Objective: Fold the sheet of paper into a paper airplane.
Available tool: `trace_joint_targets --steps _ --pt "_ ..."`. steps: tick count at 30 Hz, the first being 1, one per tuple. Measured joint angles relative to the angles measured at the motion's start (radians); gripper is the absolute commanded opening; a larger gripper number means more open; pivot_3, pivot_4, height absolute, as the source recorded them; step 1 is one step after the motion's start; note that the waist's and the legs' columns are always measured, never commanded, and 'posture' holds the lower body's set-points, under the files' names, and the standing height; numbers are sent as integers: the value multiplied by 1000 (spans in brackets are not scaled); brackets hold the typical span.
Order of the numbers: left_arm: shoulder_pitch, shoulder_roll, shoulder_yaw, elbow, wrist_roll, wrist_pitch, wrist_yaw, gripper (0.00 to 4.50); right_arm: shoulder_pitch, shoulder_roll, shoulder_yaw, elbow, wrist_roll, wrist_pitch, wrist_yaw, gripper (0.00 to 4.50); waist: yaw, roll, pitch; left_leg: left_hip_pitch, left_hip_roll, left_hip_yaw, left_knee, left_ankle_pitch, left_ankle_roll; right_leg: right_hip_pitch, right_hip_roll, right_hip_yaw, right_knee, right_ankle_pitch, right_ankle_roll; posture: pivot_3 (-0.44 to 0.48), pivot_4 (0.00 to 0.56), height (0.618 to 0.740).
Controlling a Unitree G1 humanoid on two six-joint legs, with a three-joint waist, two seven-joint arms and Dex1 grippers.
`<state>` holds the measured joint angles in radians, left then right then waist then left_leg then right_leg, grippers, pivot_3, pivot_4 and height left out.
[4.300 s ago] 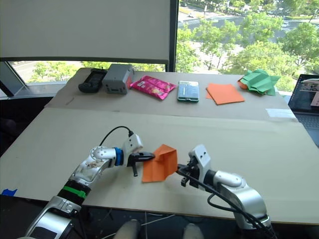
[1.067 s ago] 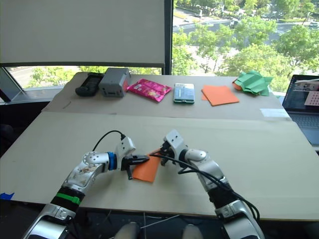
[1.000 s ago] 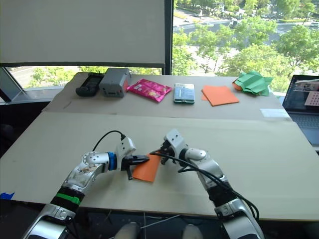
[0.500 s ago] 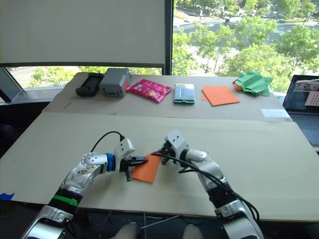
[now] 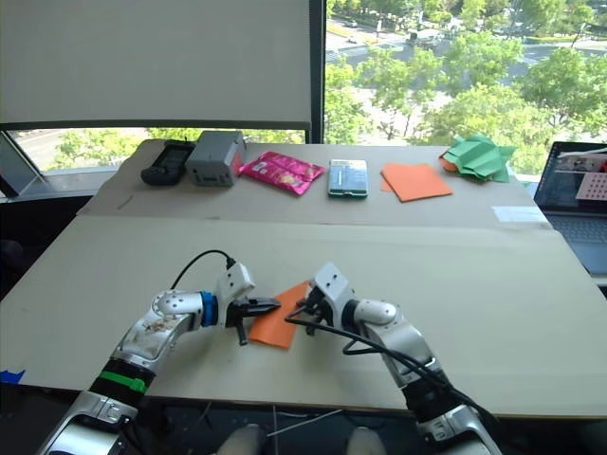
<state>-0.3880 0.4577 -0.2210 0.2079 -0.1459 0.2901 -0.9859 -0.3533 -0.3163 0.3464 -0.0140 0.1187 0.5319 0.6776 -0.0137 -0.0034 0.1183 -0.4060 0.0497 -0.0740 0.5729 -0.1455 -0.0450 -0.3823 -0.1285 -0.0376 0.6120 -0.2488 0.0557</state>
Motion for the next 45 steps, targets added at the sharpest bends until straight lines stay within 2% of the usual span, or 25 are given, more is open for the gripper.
trace_joint_targets --steps 45 --pt "3 2 -4 -4 0 8 0 27 124 -119 137 -278 15 112 107 0 1 -3 -3 0 0 0 -1 -1 -2 0 -1 0 -2 -1 0 0 150 702"
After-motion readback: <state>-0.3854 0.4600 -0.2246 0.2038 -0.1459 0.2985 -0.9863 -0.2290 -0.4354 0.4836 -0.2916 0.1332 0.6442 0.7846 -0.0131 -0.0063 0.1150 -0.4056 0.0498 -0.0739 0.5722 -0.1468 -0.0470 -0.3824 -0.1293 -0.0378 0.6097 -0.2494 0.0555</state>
